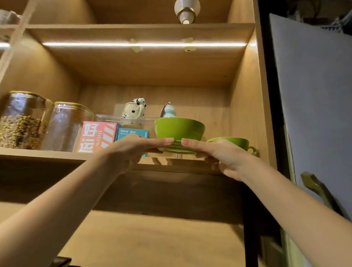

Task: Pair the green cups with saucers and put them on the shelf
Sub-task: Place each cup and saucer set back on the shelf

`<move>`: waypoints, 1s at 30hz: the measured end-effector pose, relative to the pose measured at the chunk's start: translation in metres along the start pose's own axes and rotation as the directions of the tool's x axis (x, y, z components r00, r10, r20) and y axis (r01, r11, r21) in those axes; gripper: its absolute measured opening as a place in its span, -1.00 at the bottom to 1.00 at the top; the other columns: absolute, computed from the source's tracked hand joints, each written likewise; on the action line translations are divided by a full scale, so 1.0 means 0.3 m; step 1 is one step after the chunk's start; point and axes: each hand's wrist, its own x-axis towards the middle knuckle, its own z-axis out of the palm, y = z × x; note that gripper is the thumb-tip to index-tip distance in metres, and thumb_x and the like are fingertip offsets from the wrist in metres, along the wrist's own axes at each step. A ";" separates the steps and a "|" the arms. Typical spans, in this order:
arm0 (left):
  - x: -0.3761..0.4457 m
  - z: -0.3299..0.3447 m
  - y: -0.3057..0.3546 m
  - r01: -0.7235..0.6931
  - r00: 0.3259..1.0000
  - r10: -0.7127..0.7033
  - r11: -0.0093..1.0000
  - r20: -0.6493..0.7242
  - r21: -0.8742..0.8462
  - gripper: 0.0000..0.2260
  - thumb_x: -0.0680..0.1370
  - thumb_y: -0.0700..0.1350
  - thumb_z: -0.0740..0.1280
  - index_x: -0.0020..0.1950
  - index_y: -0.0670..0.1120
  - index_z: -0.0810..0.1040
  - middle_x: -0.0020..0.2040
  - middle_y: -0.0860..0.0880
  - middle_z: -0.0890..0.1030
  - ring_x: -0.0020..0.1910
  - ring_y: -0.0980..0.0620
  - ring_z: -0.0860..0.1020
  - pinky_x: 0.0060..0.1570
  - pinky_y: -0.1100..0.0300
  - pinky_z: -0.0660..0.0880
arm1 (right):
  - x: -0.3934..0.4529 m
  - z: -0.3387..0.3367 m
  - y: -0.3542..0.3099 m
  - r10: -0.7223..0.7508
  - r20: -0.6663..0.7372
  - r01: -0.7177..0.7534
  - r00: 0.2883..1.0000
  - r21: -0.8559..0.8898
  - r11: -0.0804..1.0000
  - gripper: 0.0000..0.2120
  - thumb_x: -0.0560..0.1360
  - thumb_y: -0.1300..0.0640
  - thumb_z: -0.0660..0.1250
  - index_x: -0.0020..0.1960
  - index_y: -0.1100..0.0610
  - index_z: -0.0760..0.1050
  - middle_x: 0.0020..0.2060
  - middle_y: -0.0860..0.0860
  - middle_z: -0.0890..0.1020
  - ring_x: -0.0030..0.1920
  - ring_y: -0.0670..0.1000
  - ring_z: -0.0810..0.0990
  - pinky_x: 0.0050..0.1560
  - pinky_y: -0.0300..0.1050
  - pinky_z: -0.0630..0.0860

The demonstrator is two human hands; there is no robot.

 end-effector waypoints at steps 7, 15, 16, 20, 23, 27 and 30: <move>0.041 -0.024 -0.057 -0.031 0.999 0.034 0.989 -0.021 0.148 -0.21 -0.02 0.37 0.50 -0.01 -0.18 0.65 0.05 -0.13 0.67 0.17 -0.06 0.55 0.38 -0.07 0.27 | 0.064 0.022 0.032 0.063 0.004 -0.064 0.998 0.049 0.997 -0.01 -0.15 -0.30 0.51 0.15 0.21 0.48 -0.17 0.03 0.50 -0.28 -0.07 0.39 -0.40 -0.21 0.27; 0.068 -0.055 -0.096 0.041 0.998 -0.023 0.955 -0.063 0.294 -0.08 -0.01 0.47 0.42 0.17 -0.09 0.53 0.19 -0.08 0.58 0.22 -0.03 0.48 0.36 -0.04 0.26 | 0.094 0.039 0.048 0.101 0.084 -0.104 0.991 0.038 0.994 -0.39 0.24 -0.19 0.46 0.15 0.15 0.47 0.16 0.08 0.51 -0.27 -0.04 0.53 -0.34 -0.23 0.35; 0.064 -0.053 -0.093 0.037 0.998 -0.021 0.949 -0.053 0.314 -0.10 0.00 0.47 0.41 0.13 -0.11 0.56 0.15 -0.10 0.60 0.20 -0.03 0.50 0.35 -0.02 0.28 | 0.095 0.039 0.050 0.094 0.099 -0.098 0.991 0.036 0.995 -0.39 0.23 -0.19 0.45 0.14 0.14 0.48 0.17 0.07 0.50 -0.29 -0.04 0.54 -0.35 -0.23 0.36; 0.060 -0.043 -0.082 0.021 1.000 -0.012 0.911 -0.025 0.411 -0.20 0.08 0.43 0.35 -0.01 -0.22 0.62 -0.01 -0.20 0.66 0.06 -0.07 0.56 0.11 0.17 0.36 | 0.114 0.033 0.054 0.078 0.160 -0.063 0.984 -0.097 0.993 -0.11 0.12 -0.33 0.44 0.28 0.18 0.41 0.28 0.12 0.48 -0.35 -0.06 0.59 -0.48 -0.26 0.42; 0.064 -0.041 -0.086 0.034 0.999 -0.020 0.894 -0.036 0.446 -0.42 0.21 0.37 0.34 -0.20 -0.15 0.62 -0.30 -0.05 0.60 -0.23 0.05 0.52 -0.23 0.26 0.34 | 0.128 0.024 0.048 0.101 0.163 -0.067 0.981 -0.203 0.977 -0.12 0.20 -0.40 0.36 0.34 0.12 0.35 0.30 0.10 0.46 -0.38 -0.06 0.58 -0.49 -0.26 0.41; 0.077 -0.045 -0.087 0.031 0.999 -0.037 0.864 0.001 0.503 -0.56 0.34 0.31 0.30 -0.13 -0.06 0.59 -0.19 0.03 0.55 -0.16 0.12 0.47 -0.12 0.22 0.32 | 0.133 0.023 0.050 0.100 0.174 -0.053 0.980 -0.253 0.966 -0.18 0.25 -0.42 0.30 0.36 0.03 0.32 0.34 0.07 0.40 -0.42 -0.06 0.56 -0.49 -0.26 0.40; 0.089 -0.044 -0.096 0.047 0.997 -0.075 0.862 0.035 0.504 -0.61 0.45 0.22 0.23 0.09 -0.03 0.52 0.04 0.01 0.52 -0.03 0.14 0.44 -0.02 0.26 0.31 | 0.131 0.037 0.053 0.109 0.133 -0.065 0.985 -0.295 0.953 -0.19 0.29 -0.43 0.23 0.40 0.00 0.25 0.39 0.06 0.31 -0.43 -0.05 0.55 -0.50 -0.26 0.41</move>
